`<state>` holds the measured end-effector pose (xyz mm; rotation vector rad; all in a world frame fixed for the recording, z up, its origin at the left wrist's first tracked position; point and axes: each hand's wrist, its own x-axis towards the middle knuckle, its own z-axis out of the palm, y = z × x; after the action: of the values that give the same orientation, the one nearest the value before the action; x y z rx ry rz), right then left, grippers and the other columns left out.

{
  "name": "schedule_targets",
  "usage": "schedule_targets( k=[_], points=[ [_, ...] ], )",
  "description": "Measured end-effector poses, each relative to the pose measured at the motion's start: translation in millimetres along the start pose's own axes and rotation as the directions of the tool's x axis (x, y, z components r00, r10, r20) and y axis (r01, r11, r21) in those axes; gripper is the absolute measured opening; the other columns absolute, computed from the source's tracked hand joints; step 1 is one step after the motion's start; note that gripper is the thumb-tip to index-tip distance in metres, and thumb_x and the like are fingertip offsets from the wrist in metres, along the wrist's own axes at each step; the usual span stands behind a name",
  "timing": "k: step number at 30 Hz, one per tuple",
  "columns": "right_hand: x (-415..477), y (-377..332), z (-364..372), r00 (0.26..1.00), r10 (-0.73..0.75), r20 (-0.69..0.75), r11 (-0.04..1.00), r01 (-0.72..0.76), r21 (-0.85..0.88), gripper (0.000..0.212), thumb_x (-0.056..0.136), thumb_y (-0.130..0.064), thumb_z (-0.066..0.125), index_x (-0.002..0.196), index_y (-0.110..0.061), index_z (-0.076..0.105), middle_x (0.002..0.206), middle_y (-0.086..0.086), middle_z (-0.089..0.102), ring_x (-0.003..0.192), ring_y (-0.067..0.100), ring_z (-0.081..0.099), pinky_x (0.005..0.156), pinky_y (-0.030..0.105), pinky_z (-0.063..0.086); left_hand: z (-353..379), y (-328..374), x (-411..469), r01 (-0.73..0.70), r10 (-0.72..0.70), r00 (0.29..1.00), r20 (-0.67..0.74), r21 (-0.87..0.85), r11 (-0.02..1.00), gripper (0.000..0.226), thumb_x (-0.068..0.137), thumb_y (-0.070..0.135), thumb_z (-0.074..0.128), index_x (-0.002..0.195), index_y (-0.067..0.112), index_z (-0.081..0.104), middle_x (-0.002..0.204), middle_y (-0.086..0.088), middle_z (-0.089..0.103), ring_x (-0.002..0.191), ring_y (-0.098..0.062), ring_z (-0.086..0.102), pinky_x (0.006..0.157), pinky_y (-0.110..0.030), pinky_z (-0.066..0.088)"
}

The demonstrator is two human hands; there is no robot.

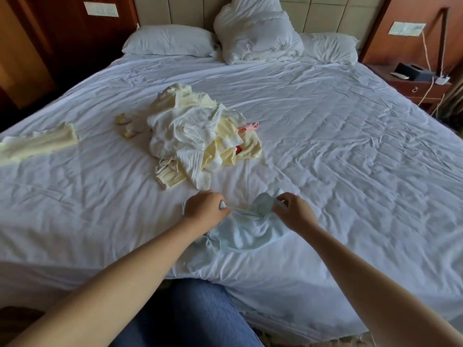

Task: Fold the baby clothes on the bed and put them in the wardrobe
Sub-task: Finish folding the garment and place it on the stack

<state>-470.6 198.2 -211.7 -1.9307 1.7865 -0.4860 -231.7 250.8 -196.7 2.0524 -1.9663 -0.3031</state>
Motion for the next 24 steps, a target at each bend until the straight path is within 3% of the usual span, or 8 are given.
schedule_targets(
  k=[4, 9, 15, 18, 21, 23, 24],
  points=[
    [-8.5, -2.3, -4.8, 0.999, -0.019, -0.049, 0.999, 0.020, 0.024, 0.013, 0.085, -0.030, 0.067, 0.092, -0.020, 0.070, 0.079, -0.008, 0.060, 0.085, 0.018, 0.063, 0.064, 0.026, 0.039, -5.3, -10.2, -7.5, 0.014, -0.014, 0.999, -0.029, -0.007, 1.000, 0.018, 0.091, 0.034, 0.060, 0.105, 0.029, 0.071, 0.111, 0.008, 0.066, 0.103, -0.015, 0.061, 0.080, -0.029, 0.049],
    [-17.5, -13.5, -20.6, 0.983, -0.102, -0.155, 0.983, 0.124, 0.138, 0.014, 0.088, -0.032, 0.066, 0.099, -0.023, 0.071, 0.086, -0.014, 0.061, 0.086, 0.007, 0.057, 0.071, 0.025, 0.039, -25.3, -19.5, -14.9, 0.055, -0.060, 0.996, -0.068, -0.076, 0.996, 0.015, 0.095, 0.030, 0.055, 0.101, 0.030, 0.069, 0.102, 0.011, 0.069, 0.094, -0.012, 0.063, 0.075, -0.028, 0.049],
    [-16.5, -45.3, -53.5, 0.952, -0.132, -0.275, 0.919, 0.222, 0.327, 0.008, 0.094, -0.030, 0.060, 0.095, -0.028, 0.067, 0.076, -0.011, 0.064, 0.072, 0.005, 0.060, 0.059, 0.018, 0.039, -64.1, -14.6, -8.0, 0.045, -0.136, 0.955, -0.262, -0.325, 0.945, 0.015, 0.099, 0.027, 0.047, 0.107, 0.025, 0.059, 0.097, 0.014, 0.062, 0.089, -0.015, 0.059, 0.070, -0.029, 0.040],
    [-14.7, -51.4, -60.1, 0.937, -0.098, -0.334, 0.864, 0.247, 0.439, 0.007, 0.094, -0.026, 0.060, 0.092, -0.030, 0.065, 0.074, -0.008, 0.065, 0.067, 0.001, 0.059, 0.061, 0.021, 0.042, -72.4, -13.4, -6.7, 0.009, -0.176, 0.919, -0.353, -0.428, 0.904, 0.011, 0.099, 0.028, 0.047, 0.101, 0.026, 0.057, 0.095, 0.014, 0.061, 0.089, -0.013, 0.059, 0.075, -0.031, 0.045],
    [-19.3, -58.2, -64.6, 0.935, -0.072, -0.348, 0.810, 0.258, 0.527, 0.007, 0.094, -0.023, 0.061, 0.089, -0.026, 0.064, 0.073, -0.008, 0.064, 0.059, -0.006, 0.056, 0.055, 0.011, 0.041, -77.7, -14.1, -12.7, -0.067, -0.154, 0.893, -0.422, -0.464, 0.883, 0.010, 0.100, 0.025, 0.046, 0.100, 0.025, 0.057, 0.095, 0.011, 0.064, 0.089, -0.013, 0.059, 0.076, -0.032, 0.045],
    [-17.2, -66.2, -71.7, 0.932, -0.084, -0.352, 0.780, 0.282, 0.559, 0.008, 0.094, -0.022, 0.063, 0.088, -0.025, 0.066, 0.074, -0.007, 0.066, 0.059, -0.004, 0.056, 0.057, 0.012, 0.042, -84.9, -18.0, -10.3, -0.099, -0.131, 0.890, -0.437, -0.466, 0.879, 0.010, 0.100, 0.025, 0.046, 0.100, 0.026, 0.055, 0.091, 0.013, 0.063, 0.087, -0.012, 0.060, 0.075, -0.035, 0.047],
    [-12.8, -85.0, -85.3, 0.900, -0.133, -0.415, 0.748, 0.366, 0.553, 0.008, 0.093, -0.021, 0.063, 0.087, -0.024, 0.067, 0.074, -0.008, 0.067, 0.061, -0.004, 0.057, 0.059, 0.012, 0.043, -105.5, -23.3, -9.2, -0.158, -0.108, 0.847, -0.520, -0.442, 0.883, 0.009, 0.100, 0.025, 0.046, 0.099, 0.027, 0.055, 0.090, 0.013, 0.063, 0.086, -0.012, 0.060, 0.075, -0.036, 0.048]
  ],
)
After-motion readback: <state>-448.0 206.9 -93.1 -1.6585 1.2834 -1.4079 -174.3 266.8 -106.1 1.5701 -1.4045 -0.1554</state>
